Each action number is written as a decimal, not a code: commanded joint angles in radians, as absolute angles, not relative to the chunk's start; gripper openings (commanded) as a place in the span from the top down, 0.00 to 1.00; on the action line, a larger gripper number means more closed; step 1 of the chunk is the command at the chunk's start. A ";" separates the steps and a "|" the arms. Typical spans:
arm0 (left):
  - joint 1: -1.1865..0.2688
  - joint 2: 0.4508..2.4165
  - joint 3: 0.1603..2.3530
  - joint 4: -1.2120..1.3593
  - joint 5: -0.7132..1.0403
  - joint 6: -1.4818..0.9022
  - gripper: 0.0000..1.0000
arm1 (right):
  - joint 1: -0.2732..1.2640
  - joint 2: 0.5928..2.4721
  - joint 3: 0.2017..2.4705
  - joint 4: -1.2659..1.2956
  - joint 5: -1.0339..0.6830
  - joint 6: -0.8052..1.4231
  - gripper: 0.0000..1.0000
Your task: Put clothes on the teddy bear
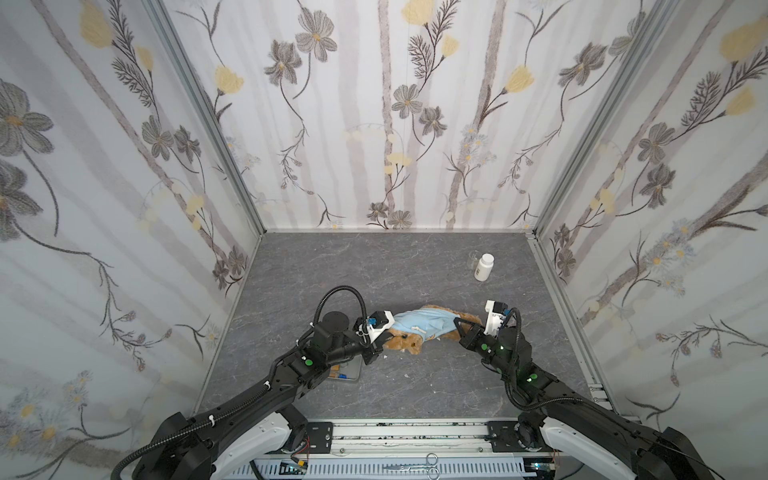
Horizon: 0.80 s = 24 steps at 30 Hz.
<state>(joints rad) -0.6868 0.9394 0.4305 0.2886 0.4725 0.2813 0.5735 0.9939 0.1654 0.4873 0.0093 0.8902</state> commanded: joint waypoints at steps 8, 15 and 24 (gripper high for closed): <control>-0.688 0.900 0.448 0.203 0.541 0.428 1.00 | 0.446 0.976 0.101 0.402 0.287 0.934 1.00; -0.675 0.853 0.433 0.190 0.591 0.475 1.00 | 0.396 0.983 0.080 0.403 0.251 0.936 1.00; -0.645 0.816 0.434 0.131 0.583 0.532 1.00 | 0.325 0.998 0.059 0.432 0.188 0.897 1.00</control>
